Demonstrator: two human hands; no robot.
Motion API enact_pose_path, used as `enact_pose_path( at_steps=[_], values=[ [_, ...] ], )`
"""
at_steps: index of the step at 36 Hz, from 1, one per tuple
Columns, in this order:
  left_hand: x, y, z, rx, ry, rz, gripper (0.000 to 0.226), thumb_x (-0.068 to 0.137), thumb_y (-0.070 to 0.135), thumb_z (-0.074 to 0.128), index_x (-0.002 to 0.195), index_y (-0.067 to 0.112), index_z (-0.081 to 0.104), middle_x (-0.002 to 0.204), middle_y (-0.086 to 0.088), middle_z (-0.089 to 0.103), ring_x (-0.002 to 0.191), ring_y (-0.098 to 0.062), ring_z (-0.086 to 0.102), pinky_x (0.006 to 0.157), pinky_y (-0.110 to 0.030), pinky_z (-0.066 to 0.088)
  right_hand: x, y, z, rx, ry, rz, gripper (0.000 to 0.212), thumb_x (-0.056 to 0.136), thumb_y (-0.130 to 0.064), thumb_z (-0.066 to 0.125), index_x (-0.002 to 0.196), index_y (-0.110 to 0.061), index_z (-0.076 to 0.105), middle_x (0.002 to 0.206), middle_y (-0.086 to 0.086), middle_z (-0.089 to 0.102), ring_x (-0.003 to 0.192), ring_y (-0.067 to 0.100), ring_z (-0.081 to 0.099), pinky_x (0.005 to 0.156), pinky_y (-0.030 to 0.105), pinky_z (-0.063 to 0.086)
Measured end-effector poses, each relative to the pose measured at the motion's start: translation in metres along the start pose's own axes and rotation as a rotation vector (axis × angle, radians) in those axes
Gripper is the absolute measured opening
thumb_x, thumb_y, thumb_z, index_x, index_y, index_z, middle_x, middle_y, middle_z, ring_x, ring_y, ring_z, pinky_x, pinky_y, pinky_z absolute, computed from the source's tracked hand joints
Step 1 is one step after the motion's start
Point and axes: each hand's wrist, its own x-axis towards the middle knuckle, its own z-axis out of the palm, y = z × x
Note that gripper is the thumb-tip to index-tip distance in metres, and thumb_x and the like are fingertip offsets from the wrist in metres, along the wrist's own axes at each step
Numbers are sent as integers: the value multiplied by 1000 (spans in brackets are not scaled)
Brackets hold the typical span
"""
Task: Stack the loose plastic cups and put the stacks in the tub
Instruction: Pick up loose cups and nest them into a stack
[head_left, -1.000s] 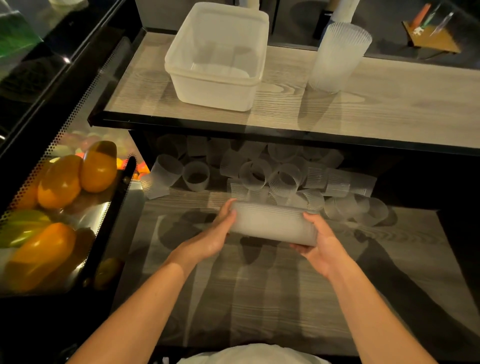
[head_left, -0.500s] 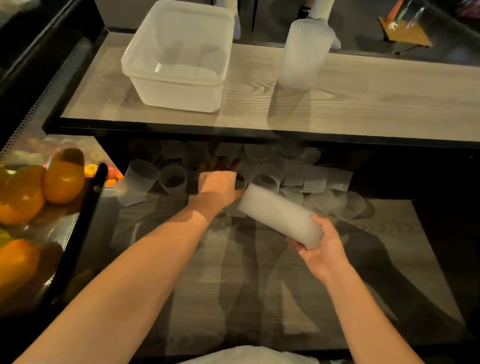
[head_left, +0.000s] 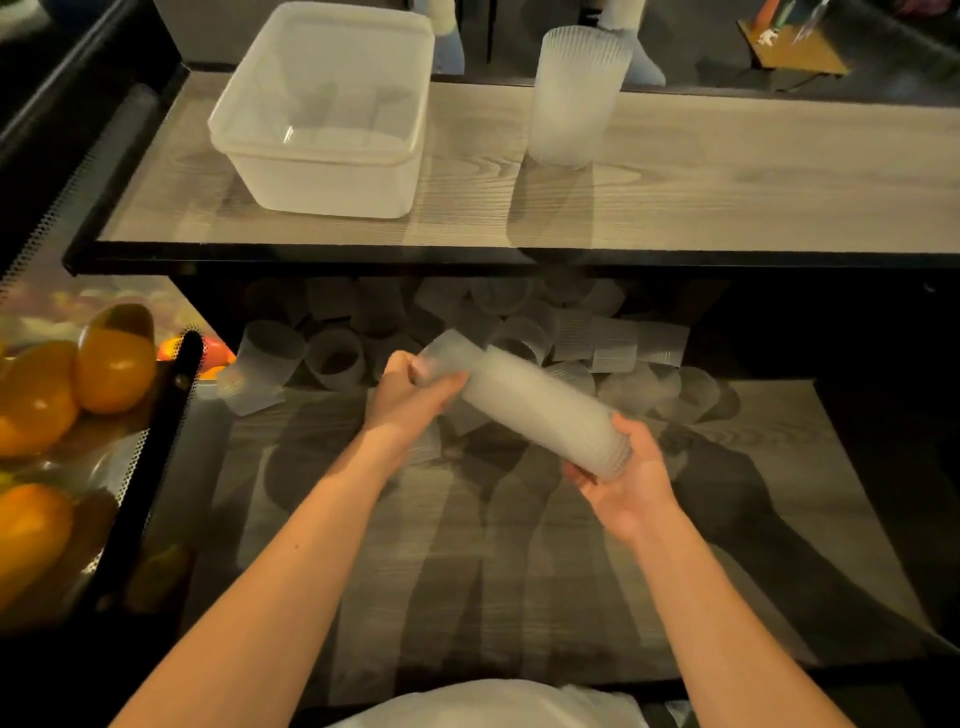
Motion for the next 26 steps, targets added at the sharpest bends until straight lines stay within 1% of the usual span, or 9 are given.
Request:
enact_pose_path(
  at_steps=[3,5,8,12,14,17,22,24,26],
  values=[
    [-1,-5,-6,13,11,25,61,68,26,88,116,19,50,111,-9,66,99,-21,69,87,-44,59,-1,-3,-4,-23,-5,-4,45,95,-31,61,137,-15,56,132,15,60,112,30,60,77,39,53],
    [-2,-5,-8,9,-27,23,83,68,22,89,135,31,40,113,-5,64,103,-18,66,87,-39,58,-4,-4,-8,-47,-30,-8,39,96,-31,60,132,-16,56,130,16,60,112,31,59,78,38,52],
    [-4,-6,-5,45,-56,-5,107,55,41,93,142,47,31,122,-1,60,109,-18,63,91,-40,56,-6,-6,-14,-75,-64,-19,38,97,-33,58,131,-16,57,133,17,58,115,33,58,77,37,51],
    [-17,-7,21,6,51,0,84,69,52,81,140,39,39,129,2,59,109,-16,62,91,-39,55,-8,-6,-19,-102,-90,-51,45,98,-34,59,138,-14,54,141,18,56,116,33,59,75,37,52],
    [-23,-11,32,56,50,32,83,57,71,70,131,48,40,129,5,57,111,-15,60,97,-43,53,-9,-6,-21,-117,-82,-68,49,97,-34,61,141,-14,52,142,18,56,117,32,60,74,36,54],
    [-28,-15,39,140,-1,0,67,63,80,57,122,56,38,134,4,49,116,-19,56,101,-45,48,-9,-11,-28,-121,-81,-88,53,96,-32,63,144,-14,49,143,17,56,118,31,61,75,37,55],
    [-35,-16,53,304,-82,-134,77,80,84,32,146,45,30,154,6,36,137,-26,42,117,-45,29,-8,-23,-38,-130,-93,-90,53,96,-31,63,144,-13,50,145,18,55,117,31,60,73,36,54],
    [-37,-18,55,398,-183,-91,77,86,81,16,151,42,22,161,10,19,150,-18,15,122,-44,12,-8,-28,-41,-139,-74,-84,51,96,-32,63,143,-15,52,145,18,54,119,31,60,72,35,55],
    [-30,-12,57,378,-173,32,76,86,77,9,146,39,37,156,6,30,147,-15,22,119,-36,16,-7,-34,-46,-120,-59,-75,49,96,-32,62,142,-15,52,144,18,54,118,31,59,74,36,54]
  ],
)
